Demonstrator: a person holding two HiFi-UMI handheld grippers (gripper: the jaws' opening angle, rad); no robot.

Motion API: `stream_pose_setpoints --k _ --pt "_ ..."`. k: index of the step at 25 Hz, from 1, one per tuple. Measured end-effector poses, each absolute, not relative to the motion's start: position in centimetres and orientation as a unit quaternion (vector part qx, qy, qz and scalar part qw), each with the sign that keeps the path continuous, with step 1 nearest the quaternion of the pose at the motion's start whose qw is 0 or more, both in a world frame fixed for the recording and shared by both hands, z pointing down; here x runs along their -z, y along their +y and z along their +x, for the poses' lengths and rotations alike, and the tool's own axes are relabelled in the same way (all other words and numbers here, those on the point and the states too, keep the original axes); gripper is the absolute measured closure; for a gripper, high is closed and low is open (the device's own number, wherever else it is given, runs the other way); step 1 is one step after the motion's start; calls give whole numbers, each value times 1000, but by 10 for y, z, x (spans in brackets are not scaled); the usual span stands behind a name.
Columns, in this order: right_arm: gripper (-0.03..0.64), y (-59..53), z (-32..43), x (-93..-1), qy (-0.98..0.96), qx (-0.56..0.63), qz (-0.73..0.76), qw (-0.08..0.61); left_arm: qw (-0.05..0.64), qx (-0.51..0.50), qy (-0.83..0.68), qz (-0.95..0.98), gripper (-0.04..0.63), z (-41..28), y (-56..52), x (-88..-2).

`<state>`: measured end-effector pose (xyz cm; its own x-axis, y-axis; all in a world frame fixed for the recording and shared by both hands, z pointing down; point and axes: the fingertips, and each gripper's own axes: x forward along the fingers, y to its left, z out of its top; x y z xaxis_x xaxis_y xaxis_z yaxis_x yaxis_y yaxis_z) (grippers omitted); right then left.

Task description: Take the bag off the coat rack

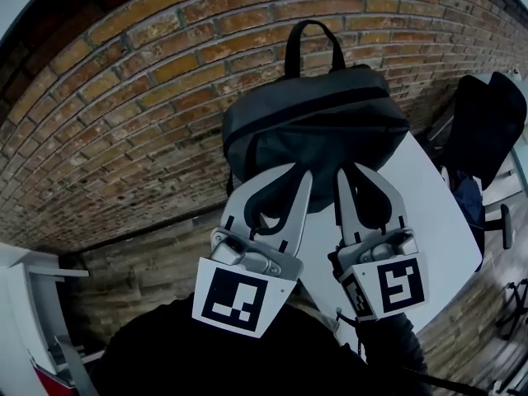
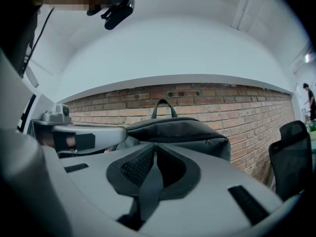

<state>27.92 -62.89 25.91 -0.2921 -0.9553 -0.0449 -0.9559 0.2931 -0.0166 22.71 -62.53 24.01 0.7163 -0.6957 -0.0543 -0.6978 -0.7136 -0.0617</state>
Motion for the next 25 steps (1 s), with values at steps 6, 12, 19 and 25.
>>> stream_pose_setpoints --k 6,12,19,25 --pt "592 -614 272 -262 801 -20 -597 26 25 12 369 -929 586 241 -621 -258" --pt "592 -608 277 -263 796 -14 -604 35 22 9 369 -929 586 244 -620 -260" --pt "611 -604 278 -256 795 -21 -605 38 23 10 360 -933 586 250 -617 -261" --pt "611 -601 281 -256 794 -20 -606 41 23 15 356 -934 586 252 -615 -263"
